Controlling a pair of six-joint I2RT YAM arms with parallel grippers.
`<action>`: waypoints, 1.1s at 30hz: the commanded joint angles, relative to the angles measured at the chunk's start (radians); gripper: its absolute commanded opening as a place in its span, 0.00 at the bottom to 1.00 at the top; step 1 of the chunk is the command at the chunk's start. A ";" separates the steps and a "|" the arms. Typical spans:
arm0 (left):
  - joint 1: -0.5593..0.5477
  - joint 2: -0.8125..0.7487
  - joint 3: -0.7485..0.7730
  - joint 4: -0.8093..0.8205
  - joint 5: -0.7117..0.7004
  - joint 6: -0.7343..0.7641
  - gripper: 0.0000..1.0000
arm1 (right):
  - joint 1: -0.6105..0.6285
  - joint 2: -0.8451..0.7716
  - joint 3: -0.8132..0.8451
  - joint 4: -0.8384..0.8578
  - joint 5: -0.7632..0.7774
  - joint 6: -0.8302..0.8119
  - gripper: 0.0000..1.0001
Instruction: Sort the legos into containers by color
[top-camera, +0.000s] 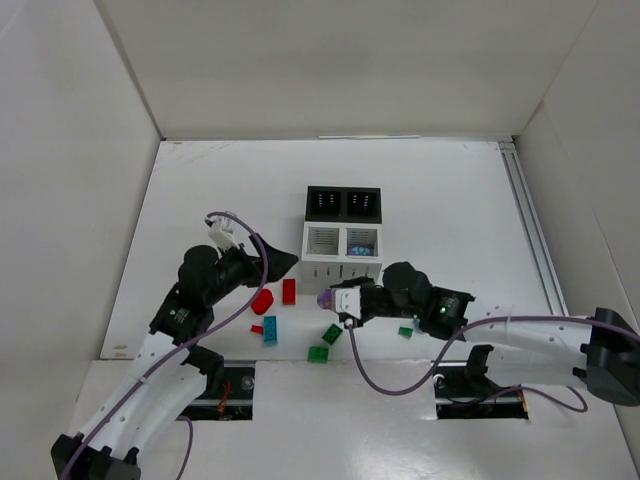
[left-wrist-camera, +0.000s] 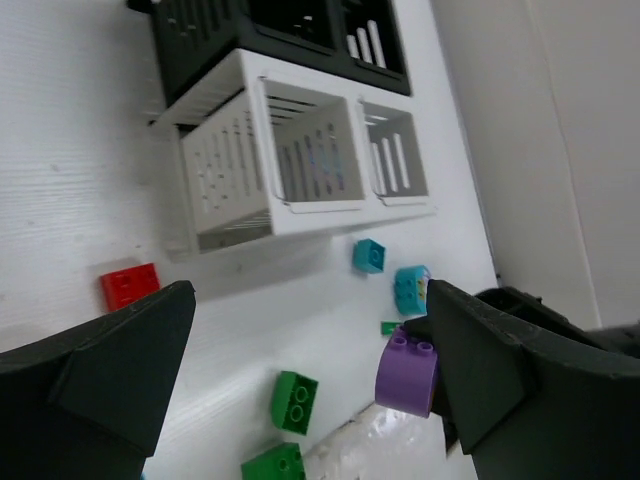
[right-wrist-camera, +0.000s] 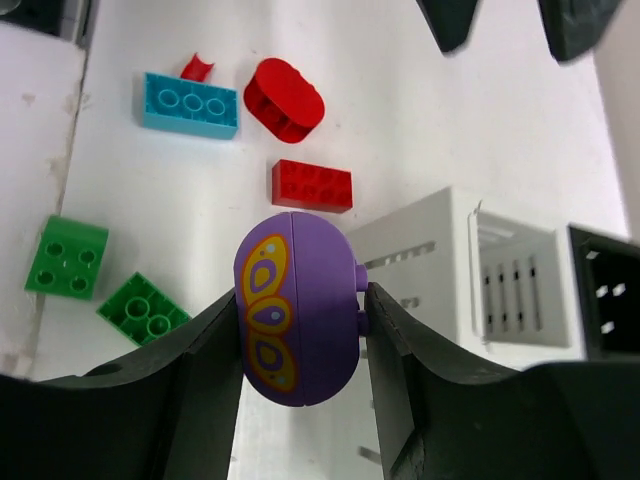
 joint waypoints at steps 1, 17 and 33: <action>-0.001 -0.024 0.020 0.157 0.257 0.038 1.00 | 0.001 -0.043 0.076 -0.092 -0.108 -0.203 0.30; -0.001 0.051 -0.039 0.380 0.565 -0.008 0.92 | 0.010 -0.020 0.289 -0.285 -0.038 -0.398 0.32; -0.010 0.197 0.027 0.412 0.524 0.049 0.75 | 0.010 0.049 0.380 -0.297 0.039 -0.450 0.35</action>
